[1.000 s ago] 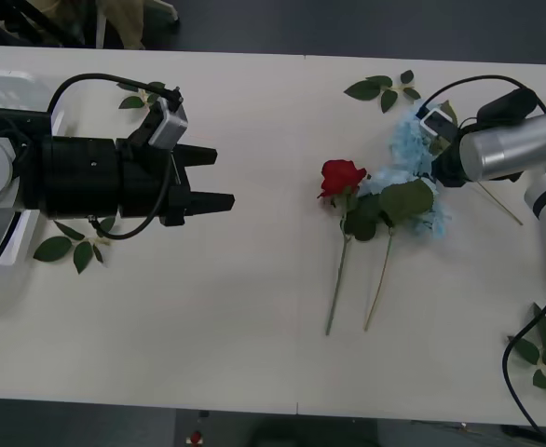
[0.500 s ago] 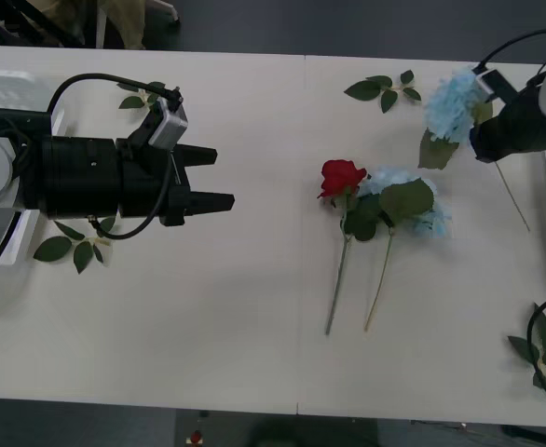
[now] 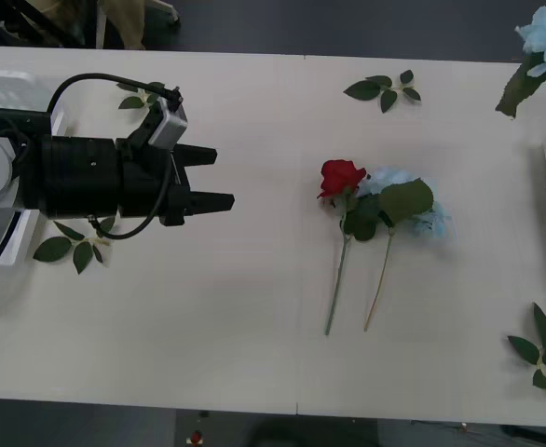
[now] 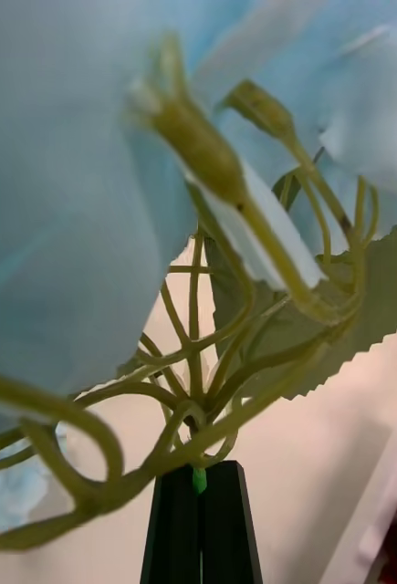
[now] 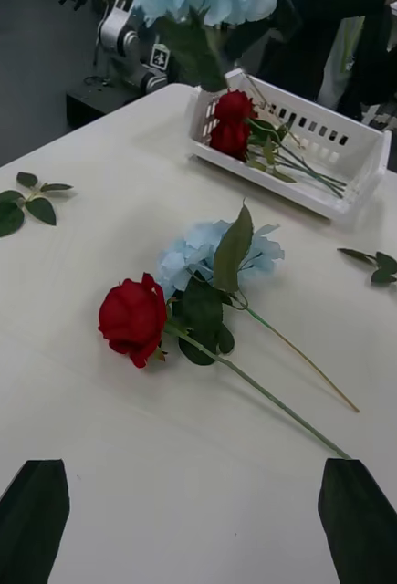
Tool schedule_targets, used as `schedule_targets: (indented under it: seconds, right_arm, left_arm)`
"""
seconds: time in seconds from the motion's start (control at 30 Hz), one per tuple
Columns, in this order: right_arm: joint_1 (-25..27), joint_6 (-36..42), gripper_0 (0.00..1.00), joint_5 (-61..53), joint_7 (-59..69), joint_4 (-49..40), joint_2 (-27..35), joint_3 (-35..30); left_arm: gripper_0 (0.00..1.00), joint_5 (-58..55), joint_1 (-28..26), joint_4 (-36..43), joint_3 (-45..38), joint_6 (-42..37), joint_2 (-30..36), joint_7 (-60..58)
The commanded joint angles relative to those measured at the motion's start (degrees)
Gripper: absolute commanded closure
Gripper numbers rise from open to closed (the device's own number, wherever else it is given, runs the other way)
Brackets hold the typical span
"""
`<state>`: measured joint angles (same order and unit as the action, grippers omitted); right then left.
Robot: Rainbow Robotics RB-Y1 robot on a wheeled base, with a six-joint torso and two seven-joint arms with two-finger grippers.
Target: Put the red flowers into the right box and the blue flowers into the left box
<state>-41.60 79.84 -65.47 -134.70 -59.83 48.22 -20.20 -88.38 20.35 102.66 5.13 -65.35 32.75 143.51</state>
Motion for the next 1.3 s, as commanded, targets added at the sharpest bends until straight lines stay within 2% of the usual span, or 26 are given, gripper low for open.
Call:
schedule_targets:
  seconds: [0.03,0.17,0.33,0.53,0.57,0.6,0.77,1.03,1.3]
  right_arm:
    - [7.1,0.7,1.00,-9.8,-0.8,-13.4,1.3,-1.0]
    - [15.1,-1.9,1.00,-19.8,2.4,-24.8,0.3,-1.2]
    - [28.6,-11.4,1.00,-28.2,7.0,-43.4,-3.8,-1.0]
    - [36.6,-21.7,1.00,-31.3,8.6,-55.0,-8.3,3.8]
    - [37.0,-22.7,1.00,-31.8,8.7,-55.7,-8.6,4.3]
    - [37.8,-24.5,1.00,-32.7,8.7,-56.8,-9.1,5.8]
    - [38.4,-29.7,1.00,-33.6,8.8,-59.5,-12.5,11.8]
    - [35.5,-33.4,1.00,-32.7,8.9,-59.9,-17.0,19.3]
    - [30.5,-37.9,1.00,-32.7,9.2,-58.0,-20.7,25.2]
  left_arm:
    - [0.20,0.1,0.7,1.4,-1.0,0.3,0.3,1.7]
    - [0.20,0.1,0.7,1.4,-1.0,0.3,0.3,1.7]
    - [0.20,0.1,0.7,1.4,-1.0,0.3,0.3,1.7]
    - [0.20,0.1,0.7,1.4,-1.0,0.3,0.3,1.7]
    - [0.20,0.1,0.7,1.4,-1.0,0.3,0.3,1.7]
    - [0.20,0.3,-3.0,-0.3,0.1,0.1,-0.7,1.7]
    - [0.20,-4.6,-4.8,-1.9,-1.1,1.9,-0.8,2.6]
    - [0.19,-9.4,-3.7,-1.9,0.5,2.2,-0.8,2.4]
    - [0.20,-11.1,-2.5,-3.4,5.3,7.1,-2.6,1.9]
